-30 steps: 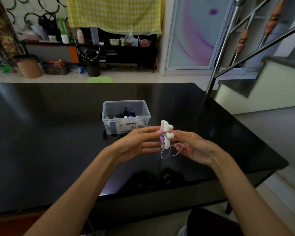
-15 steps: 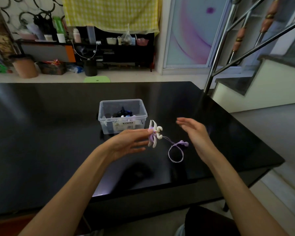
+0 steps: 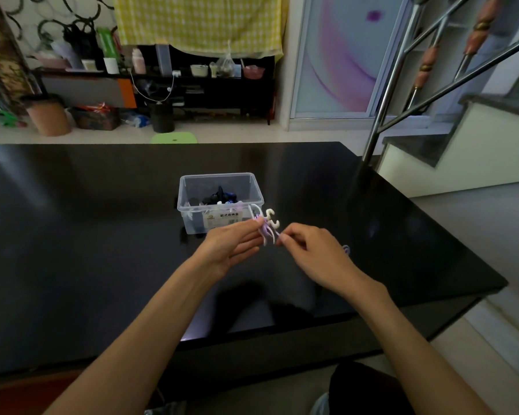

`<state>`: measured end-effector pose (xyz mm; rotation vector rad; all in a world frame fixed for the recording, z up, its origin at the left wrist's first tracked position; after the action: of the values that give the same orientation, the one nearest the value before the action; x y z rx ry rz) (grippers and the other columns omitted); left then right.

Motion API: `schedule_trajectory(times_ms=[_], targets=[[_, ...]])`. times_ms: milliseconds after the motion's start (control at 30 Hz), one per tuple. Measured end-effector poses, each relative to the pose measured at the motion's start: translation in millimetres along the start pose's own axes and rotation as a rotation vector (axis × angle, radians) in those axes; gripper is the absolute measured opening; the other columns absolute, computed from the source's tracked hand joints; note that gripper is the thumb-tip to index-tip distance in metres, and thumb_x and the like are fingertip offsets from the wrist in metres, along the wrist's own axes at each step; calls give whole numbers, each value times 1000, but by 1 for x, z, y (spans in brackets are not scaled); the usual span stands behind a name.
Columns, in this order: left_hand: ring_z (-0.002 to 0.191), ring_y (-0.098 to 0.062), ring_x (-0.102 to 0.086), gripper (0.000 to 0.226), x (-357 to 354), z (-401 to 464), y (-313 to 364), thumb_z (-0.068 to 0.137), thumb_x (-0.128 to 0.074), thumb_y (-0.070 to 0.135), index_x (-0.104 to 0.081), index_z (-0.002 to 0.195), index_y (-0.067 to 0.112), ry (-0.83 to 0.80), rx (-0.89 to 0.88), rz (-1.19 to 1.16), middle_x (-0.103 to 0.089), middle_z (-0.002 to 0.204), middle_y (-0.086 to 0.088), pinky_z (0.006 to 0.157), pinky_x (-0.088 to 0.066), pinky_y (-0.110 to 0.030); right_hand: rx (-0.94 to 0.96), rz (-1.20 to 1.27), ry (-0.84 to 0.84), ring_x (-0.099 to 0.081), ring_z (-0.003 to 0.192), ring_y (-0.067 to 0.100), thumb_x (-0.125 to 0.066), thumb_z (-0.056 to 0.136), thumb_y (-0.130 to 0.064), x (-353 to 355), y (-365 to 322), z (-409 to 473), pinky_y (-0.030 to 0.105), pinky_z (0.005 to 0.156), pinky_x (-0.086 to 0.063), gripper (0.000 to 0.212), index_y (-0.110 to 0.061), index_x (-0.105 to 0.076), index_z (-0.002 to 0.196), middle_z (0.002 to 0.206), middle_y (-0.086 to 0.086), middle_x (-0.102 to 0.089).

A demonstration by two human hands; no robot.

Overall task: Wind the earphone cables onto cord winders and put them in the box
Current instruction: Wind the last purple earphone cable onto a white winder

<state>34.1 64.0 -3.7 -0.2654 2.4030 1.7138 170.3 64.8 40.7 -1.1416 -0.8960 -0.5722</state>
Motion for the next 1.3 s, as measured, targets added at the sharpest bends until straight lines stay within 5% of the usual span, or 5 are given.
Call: schedule_trajectory(times_ms=[433, 633, 1033, 1200, 1300], targets=[[75, -6, -51, 34, -17, -14, -11, 74, -71, 44, -73, 103, 25, -360, 177, 688, -69, 88, 5, 56, -30, -19, 108, 177, -12, -65, 72, -2, -76, 76, -27, 28, 7, -6, 15, 67, -51, 7, -25, -76, 83, 74, -12, -71], [82, -2, -65, 36, -27, -28, -11, 75, -67, 35, -69, 110, 26, -587, 191, 586, -72, 98, 5, 60, -41, -15, -65, 501, -392, -56, 62, 8, -68, 77, -35, 5, 21, -20, 18, 61, -46, 21, -21, -76, 90, 71, 2, -67], [83, -10, -71, 30, -17, 3, -3, 80, -71, 17, -69, 109, 7, -7, -88, -275, -74, 97, -6, 67, -55, -16, -24, 117, 123, -66, 73, 9, -57, 92, -32, 10, 16, 0, 39, 72, -56, 19, -26, -72, 101, 81, -5, -71], [85, -11, -70, 28, 6, 8, 7, 75, -78, 28, -74, 101, 19, 194, -307, 196, -75, 89, 1, 68, -54, -23, -35, 23, -14, -64, 84, 7, -56, 91, -33, 1, 9, -3, 36, 80, -55, 18, -28, -70, 102, 91, -7, -70], [78, -2, -67, 27, -15, 4, 8, 77, -75, 32, -73, 103, 25, -79, -243, 621, -74, 90, 6, 57, -48, -14, -41, 107, 5, -64, 78, 5, -59, 86, -39, 14, 9, -4, 32, 75, -56, 19, -26, -73, 87, 80, -7, -70]])
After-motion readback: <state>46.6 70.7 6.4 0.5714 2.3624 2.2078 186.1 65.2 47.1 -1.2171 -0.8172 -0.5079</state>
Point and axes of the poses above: each hand's wrist, its own z-axis towards the middle knuckle, its own x-axis out of the back of the hand, y = z × x, the point moved 9 cm from there along z, towards the middle knuckle
